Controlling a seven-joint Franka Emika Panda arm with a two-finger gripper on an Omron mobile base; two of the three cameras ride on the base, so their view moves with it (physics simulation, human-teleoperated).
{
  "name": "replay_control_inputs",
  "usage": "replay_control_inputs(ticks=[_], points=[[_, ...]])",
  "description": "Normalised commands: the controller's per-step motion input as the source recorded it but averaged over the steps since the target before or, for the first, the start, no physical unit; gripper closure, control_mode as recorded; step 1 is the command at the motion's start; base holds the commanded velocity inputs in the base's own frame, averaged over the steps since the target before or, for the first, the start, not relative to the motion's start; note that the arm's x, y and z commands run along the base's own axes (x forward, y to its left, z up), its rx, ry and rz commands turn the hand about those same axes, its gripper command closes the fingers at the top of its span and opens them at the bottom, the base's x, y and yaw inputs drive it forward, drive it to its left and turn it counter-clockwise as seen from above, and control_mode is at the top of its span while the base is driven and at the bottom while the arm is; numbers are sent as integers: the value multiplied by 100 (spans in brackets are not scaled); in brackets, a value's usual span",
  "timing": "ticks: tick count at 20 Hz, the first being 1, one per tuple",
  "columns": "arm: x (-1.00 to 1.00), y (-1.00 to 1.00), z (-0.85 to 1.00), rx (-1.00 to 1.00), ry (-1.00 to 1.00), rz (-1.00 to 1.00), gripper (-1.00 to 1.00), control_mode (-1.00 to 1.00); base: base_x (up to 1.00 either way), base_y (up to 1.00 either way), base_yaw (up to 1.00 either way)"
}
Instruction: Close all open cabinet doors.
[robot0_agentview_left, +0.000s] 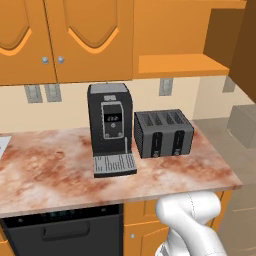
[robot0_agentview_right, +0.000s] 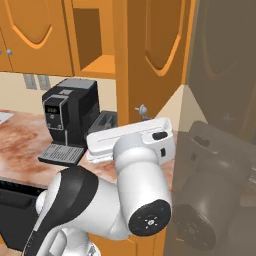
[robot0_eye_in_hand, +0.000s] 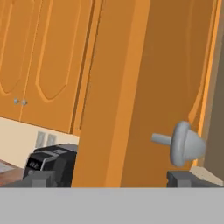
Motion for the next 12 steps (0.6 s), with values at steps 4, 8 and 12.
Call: replay_control_inputs(ticks=[4, 8, 12], points=[[48, 33, -3, 0, 0, 14, -100, -100, 0, 0, 0], [46, 46, -3, 0, 0, 9, -100, -100, 0, 0, 0], [49, 53, -3, 0, 0, 4, -100, -100, 0, 0, 0]])
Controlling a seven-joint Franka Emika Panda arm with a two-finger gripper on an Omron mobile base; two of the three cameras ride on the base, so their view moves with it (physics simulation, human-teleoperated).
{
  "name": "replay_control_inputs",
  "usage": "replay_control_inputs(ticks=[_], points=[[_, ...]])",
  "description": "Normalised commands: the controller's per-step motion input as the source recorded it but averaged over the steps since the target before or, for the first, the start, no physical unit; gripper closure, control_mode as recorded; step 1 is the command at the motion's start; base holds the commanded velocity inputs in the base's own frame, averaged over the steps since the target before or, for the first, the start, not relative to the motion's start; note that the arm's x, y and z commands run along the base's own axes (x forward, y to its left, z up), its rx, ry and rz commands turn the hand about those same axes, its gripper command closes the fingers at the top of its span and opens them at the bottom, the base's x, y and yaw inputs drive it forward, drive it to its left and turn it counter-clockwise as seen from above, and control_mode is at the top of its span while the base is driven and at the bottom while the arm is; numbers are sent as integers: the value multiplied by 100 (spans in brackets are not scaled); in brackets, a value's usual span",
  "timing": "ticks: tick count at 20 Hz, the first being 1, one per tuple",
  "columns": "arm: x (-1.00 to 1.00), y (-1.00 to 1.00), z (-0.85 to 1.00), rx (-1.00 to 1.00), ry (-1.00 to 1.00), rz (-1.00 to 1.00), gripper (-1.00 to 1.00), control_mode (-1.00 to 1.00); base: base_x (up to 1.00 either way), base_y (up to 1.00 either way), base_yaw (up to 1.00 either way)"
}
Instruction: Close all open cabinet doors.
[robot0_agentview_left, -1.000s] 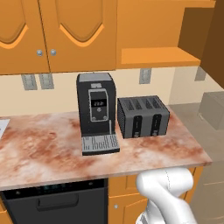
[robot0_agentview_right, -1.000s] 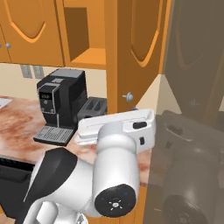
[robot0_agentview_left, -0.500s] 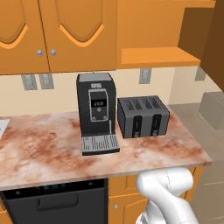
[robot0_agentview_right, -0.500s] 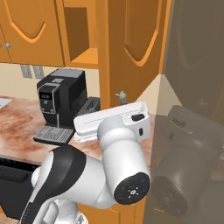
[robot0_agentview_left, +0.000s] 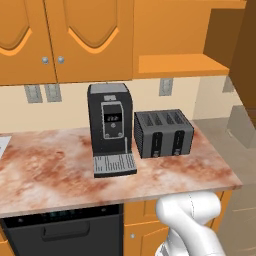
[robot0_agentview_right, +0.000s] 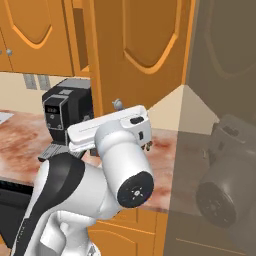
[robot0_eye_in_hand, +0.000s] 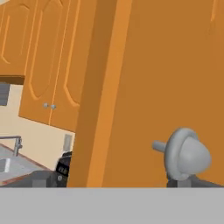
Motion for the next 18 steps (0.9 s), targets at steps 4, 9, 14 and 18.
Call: replay_control_inputs(ticks=[4, 9, 14, 18], points=[[55, 57, 0, 0, 0, 1, -100, -100, 0, 0, 0], [55, 57, 0, 0, 0, 1, -100, -100, 0, 0, 0], [58, 55, 0, 0, 0, 0, -100, -100, 0, 0, 0], [61, 54, 0, 0, 0, 0, -100, -100, 0, 0, 0]])
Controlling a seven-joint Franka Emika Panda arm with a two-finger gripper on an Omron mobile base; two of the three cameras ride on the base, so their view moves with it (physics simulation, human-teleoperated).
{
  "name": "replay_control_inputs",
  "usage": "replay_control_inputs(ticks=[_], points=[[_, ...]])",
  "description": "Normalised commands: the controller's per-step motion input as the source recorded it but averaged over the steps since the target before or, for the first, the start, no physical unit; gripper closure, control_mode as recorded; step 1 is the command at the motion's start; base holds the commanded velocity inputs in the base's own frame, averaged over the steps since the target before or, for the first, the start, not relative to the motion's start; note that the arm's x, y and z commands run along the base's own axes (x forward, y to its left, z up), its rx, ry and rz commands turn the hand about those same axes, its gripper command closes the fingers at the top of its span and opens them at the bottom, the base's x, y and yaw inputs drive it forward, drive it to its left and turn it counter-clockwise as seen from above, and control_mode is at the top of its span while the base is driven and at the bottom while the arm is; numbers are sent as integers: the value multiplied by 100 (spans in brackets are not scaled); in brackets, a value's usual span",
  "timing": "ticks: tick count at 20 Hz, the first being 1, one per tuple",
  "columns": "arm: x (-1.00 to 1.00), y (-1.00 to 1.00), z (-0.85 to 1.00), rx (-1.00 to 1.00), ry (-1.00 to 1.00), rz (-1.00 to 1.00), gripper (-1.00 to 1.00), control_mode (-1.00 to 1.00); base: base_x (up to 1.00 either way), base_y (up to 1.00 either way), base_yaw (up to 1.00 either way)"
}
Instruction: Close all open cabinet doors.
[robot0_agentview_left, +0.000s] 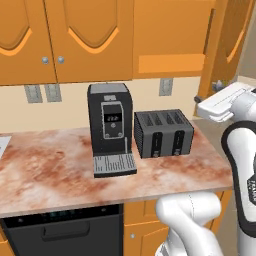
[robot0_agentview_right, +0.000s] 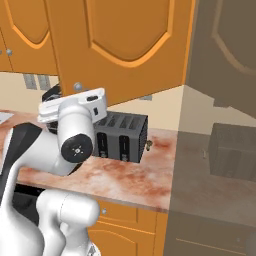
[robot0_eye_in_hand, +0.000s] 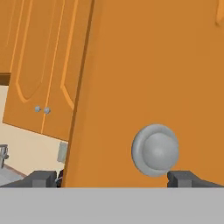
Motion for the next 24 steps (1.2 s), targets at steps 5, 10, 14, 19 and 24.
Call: replay_control_inputs(ticks=[5, 10, 14, 19, 24], points=[[61, 49, 0, 0, 0, 1, -100, -100, 0, 0, 0], [64, 45, 0, 0, 1, 2, -100, -100, 0, 0, 0], [67, 43, 0, 0, 2, 2, -100, -100, 0, 0, 0], [67, 40, 0, 0, 2, 2, -100, -100, 0, 0, 0], [70, 36, 0, 0, 1, 2, -100, -100, 0, 0, 0]])
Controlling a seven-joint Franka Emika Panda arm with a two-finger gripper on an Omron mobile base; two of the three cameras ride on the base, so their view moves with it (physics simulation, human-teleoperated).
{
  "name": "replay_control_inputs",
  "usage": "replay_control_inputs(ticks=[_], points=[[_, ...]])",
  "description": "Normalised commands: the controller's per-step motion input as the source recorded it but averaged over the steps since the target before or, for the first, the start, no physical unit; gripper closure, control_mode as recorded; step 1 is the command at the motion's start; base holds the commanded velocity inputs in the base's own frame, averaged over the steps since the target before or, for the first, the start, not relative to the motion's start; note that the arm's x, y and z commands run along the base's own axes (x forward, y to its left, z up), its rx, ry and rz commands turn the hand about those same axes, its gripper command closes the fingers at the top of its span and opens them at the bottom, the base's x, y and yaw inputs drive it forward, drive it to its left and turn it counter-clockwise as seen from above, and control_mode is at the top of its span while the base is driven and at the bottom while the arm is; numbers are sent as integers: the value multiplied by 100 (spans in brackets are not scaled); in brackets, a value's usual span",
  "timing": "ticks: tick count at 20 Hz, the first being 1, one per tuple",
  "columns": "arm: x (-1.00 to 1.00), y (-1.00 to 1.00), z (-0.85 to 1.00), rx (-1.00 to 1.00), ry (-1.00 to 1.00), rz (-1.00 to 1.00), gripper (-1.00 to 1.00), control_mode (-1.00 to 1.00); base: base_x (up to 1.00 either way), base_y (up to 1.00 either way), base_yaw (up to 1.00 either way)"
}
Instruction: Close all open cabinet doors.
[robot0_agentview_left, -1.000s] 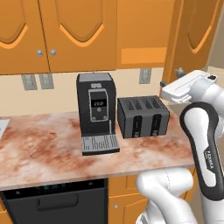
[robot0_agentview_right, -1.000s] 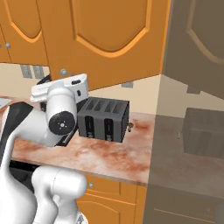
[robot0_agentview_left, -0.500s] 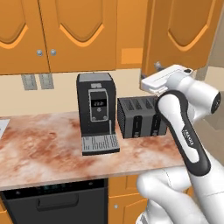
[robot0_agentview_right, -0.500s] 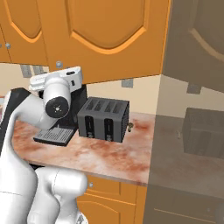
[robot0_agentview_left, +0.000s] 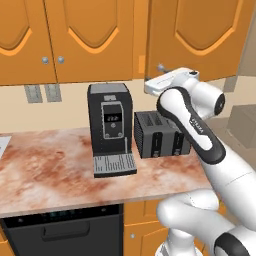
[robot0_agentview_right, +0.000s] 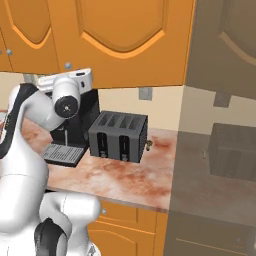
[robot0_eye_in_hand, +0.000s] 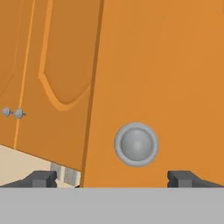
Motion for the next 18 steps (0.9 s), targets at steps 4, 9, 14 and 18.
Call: replay_control_inputs(ticks=[4, 9, 14, 18], points=[[71, 33, 0, 0, 2, 1, -100, -100, 0, 0, 0], [72, 32, 0, 0, 2, 1, -100, -100, 0, 0, 0], [71, 30, 0, 0, 2, 1, -100, -100, 0, 0, 0], [71, 28, 0, 1, 3, 1, -100, -100, 0, 0, 0]])
